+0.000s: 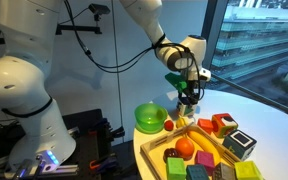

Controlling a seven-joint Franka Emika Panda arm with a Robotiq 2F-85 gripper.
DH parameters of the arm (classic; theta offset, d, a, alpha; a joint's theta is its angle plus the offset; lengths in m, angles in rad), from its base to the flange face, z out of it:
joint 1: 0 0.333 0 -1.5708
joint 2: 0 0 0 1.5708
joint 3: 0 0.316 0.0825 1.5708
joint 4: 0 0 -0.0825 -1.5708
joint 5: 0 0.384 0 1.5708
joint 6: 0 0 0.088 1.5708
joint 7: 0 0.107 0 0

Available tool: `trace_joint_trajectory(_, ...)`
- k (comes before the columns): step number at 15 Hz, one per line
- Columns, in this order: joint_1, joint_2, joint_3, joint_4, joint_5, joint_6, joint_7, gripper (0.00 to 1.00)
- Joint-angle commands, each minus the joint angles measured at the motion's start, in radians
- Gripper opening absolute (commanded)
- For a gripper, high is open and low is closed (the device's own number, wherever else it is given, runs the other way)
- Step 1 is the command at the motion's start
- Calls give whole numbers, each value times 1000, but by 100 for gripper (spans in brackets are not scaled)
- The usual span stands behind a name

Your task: Pick up the block with the number one on it and put it in the tray

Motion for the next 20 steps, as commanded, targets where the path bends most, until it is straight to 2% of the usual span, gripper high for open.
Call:
trace_joint_trajectory(1,-2,17,5,14,16,15,6,100)
trace_joint_trajectory(3,-3,18,5,12,16,16,6,100)
trace_joint_trajectory(4,-3,17,3,11,15,15,9,75)
trace_joint_trajectory(5,-3,17,3,10,14,14,7,74)
trace_joint_trajectory(8,-5,15,0,11,13,9,8,50)
trace_joint_trajectory(15,-10,-19,-13,12,0,-34,10,5)
trace_joint_trajectory(18,-9,-51,-27,5,-16,-70,7,6)
trace_joint_trajectory(20,-10,-83,-39,-1,-27,-114,1,3)
